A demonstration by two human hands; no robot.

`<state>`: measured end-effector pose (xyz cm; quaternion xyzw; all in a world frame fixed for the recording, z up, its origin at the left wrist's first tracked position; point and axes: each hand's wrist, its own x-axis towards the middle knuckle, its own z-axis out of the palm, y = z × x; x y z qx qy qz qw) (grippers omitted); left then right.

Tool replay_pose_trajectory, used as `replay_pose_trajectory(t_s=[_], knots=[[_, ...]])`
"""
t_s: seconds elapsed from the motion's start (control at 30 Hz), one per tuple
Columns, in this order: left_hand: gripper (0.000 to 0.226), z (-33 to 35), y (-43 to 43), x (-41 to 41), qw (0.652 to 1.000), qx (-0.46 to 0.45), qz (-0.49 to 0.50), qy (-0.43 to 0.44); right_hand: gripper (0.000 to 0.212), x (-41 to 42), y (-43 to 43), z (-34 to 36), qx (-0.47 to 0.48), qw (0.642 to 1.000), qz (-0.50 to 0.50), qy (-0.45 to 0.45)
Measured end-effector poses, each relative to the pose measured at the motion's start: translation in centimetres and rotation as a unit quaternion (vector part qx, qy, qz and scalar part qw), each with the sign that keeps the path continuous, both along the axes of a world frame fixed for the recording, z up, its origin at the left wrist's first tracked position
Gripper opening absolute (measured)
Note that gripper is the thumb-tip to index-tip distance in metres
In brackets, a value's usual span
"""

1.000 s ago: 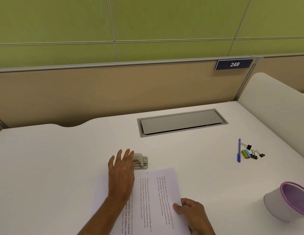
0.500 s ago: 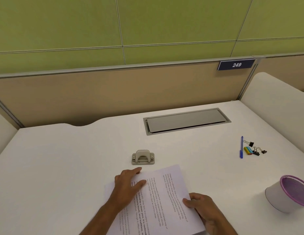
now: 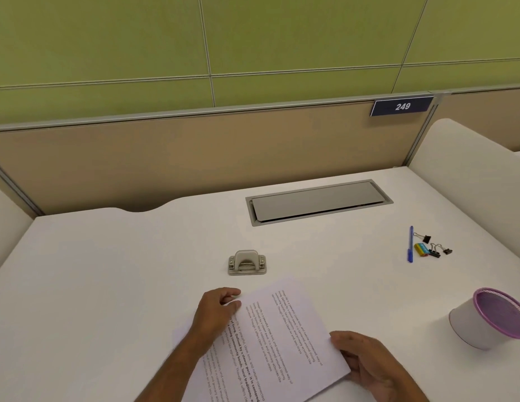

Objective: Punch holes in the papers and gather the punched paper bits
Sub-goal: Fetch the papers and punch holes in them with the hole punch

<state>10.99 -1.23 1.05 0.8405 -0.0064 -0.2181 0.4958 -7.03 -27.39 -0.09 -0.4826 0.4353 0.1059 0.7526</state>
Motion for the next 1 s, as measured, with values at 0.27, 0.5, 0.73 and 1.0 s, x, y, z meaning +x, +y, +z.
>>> replay_pose_trajectory(t_s=[0.27, 0.5, 0.73, 1.0], knots=[[0.023, 0.5, 1.0, -2.2, 0.990, -0.096, 0.096, 0.041, 0.023, -2.0, 8.0, -0.8, 0.152, 0.973, -0.173, -0.027], [0.020, 2.5, 2.6, -4.2, 0.974, -0.159, 0.154, 0.048, 0.026, -0.4, 11.7, 2.2, 0.051, 0.984, -0.161, -0.059], [0.018, 6.2, 5.1, -5.9, 0.966, -0.213, 0.148, 0.023, 0.022, -0.2, 12.3, 9.2, -0.074, 0.974, -0.128, -0.174], [0.020, 9.4, 7.2, -7.7, 0.959, -0.237, 0.151, -0.038, 0.022, 0.3, 13.3, 14.2, -0.171, 0.953, -0.063, -0.244]])
